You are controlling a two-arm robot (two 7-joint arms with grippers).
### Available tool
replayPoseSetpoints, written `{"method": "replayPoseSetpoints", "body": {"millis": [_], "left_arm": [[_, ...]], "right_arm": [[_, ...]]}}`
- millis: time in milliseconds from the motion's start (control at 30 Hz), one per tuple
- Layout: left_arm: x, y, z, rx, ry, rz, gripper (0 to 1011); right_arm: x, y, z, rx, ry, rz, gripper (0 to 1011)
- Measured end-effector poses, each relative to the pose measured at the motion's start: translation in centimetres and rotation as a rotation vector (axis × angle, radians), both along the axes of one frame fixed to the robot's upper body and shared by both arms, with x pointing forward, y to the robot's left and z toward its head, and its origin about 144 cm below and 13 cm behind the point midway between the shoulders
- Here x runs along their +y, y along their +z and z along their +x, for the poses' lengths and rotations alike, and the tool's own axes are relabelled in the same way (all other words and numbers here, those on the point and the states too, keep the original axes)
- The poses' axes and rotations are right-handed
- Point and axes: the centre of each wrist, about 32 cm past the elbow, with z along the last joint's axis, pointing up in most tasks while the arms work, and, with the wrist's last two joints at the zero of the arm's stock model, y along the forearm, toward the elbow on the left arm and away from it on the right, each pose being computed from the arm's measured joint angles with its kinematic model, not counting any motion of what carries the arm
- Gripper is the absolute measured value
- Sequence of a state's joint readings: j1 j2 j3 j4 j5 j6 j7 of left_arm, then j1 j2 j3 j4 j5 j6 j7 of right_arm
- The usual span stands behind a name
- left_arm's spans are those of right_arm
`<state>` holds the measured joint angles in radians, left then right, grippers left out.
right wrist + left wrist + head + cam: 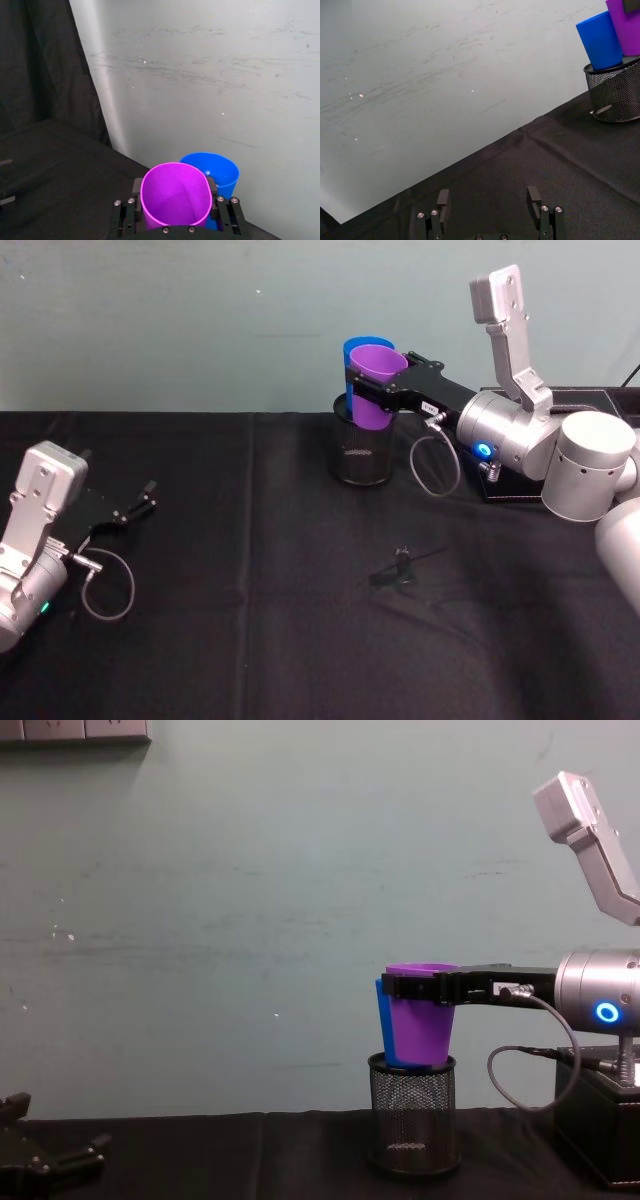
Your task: Pick up one cup with a gripper and tap it against the other cup.
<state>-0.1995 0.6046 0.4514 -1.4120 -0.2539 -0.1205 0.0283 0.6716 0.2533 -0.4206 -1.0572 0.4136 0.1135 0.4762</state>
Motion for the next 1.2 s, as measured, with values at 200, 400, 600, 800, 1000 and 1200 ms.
{"method": "replayPoseSetpoints", "body": {"millis": [200, 400, 600, 800, 1000, 1200], "left_arm": [[0.00, 0.00, 0.00, 0.000, 0.000, 0.000, 1000], [0.00, 0.00, 0.00, 0.000, 0.000, 0.000, 1000], [0.00, 0.00, 0.00, 0.000, 0.000, 0.000, 1000], [0.00, 0.00, 0.00, 0.000, 0.000, 0.000, 1000], [0.00, 0.00, 0.00, 0.000, 0.000, 0.000, 1000], [0.00, 0.00, 0.00, 0.000, 0.000, 0.000, 1000]], "right_arm": [[0.00, -0.01, -0.01, 0.000, 0.000, 0.000, 726], [0.00, -0.01, -0.02, 0.000, 0.000, 0.000, 726], [0.00, -0.01, -0.02, 0.000, -0.001, 0.000, 726], [0.00, -0.01, -0.02, 0.000, -0.001, 0.000, 726], [0.00, -0.01, -0.02, 0.000, -0.001, 0.000, 726], [0.00, -0.01, -0.02, 0.000, -0.001, 0.000, 726]]}}
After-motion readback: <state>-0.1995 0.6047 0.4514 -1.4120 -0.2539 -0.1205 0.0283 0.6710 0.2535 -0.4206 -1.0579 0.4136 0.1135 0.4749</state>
